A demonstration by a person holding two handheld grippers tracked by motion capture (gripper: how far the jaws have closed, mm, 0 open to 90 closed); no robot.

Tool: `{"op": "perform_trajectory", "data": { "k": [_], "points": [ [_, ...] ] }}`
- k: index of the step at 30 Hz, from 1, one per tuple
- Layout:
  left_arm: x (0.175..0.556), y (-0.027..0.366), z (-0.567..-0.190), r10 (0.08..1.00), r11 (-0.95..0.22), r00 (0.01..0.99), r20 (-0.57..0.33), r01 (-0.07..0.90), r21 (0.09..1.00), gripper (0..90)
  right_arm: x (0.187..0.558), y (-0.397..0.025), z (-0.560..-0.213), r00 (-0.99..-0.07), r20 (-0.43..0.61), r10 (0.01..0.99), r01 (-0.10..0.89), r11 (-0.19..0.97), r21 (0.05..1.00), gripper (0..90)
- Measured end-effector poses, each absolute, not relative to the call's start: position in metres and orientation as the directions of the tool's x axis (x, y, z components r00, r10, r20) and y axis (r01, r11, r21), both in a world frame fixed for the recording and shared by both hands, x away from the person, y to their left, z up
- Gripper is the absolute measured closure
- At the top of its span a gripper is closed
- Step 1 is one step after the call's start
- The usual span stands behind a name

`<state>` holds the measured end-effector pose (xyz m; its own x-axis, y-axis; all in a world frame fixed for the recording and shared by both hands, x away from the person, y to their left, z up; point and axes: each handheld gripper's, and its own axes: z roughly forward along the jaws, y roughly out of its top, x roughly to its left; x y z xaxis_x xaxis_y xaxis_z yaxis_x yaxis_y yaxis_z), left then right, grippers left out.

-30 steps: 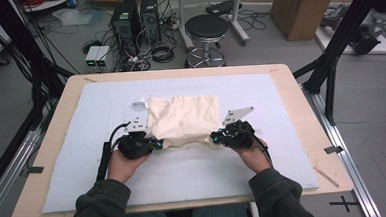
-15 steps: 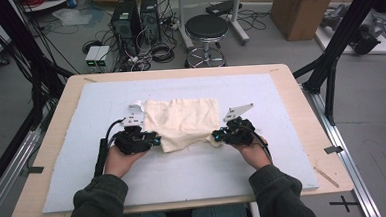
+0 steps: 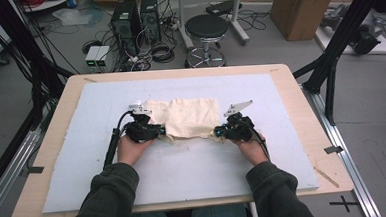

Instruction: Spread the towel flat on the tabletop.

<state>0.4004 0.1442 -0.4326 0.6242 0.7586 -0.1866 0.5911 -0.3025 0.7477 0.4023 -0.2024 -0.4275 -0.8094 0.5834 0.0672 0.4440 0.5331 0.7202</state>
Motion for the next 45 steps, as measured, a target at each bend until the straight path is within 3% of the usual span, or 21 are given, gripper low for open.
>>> {"op": "perform_trajectory", "data": {
  "k": [4,9,15,18,22,24,37,45],
  "points": [
    [0.391,0.142,-0.421,0.724,-0.304,0.664,-0.185,0.549,0.778,69.7,0.402,-0.204,-0.427,-0.810,0.070,0.582,0.444,0.530,0.722,83.5],
    [0.380,0.131,-0.420,0.659,-0.385,0.733,-0.167,0.520,0.763,76.3,0.402,-0.204,-0.427,-0.809,0.064,0.584,0.440,0.530,0.725,83.4],
    [0.382,0.119,-0.434,0.642,-0.433,0.741,-0.197,0.562,0.705,71.6,0.400,-0.204,-0.425,-0.808,0.060,0.586,0.439,0.532,0.724,83.0],
    [0.380,0.116,-0.434,0.636,-0.465,0.754,-0.164,0.544,0.699,71.3,0.400,-0.206,-0.424,-0.811,0.056,0.583,0.432,0.531,0.729,82.8],
    [0.377,0.114,-0.435,0.644,-0.503,0.760,-0.089,0.508,0.700,83.9,0.400,-0.204,-0.424,-0.812,0.056,0.581,0.430,0.530,0.731,82.7],
    [0.378,0.115,-0.434,0.641,-0.501,0.762,-0.096,0.510,0.699,88.7,0.400,-0.204,-0.424,-0.811,0.056,0.582,0.431,0.531,0.730,82.7],
    [0.370,0.161,-0.381,0.601,-0.444,0.785,-0.150,0.484,0.754,89.0,0.375,-0.200,-0.404,-0.845,0.021,0.534,0.355,0.532,0.769,83.1],
    [0.379,0.161,-0.409,0.608,-0.497,0.773,-0.180,0.548,0.673,88.9,0.377,-0.197,-0.408,-0.857,0.038,0.515,0.373,0.566,0.735,83.0]
  ]
}}
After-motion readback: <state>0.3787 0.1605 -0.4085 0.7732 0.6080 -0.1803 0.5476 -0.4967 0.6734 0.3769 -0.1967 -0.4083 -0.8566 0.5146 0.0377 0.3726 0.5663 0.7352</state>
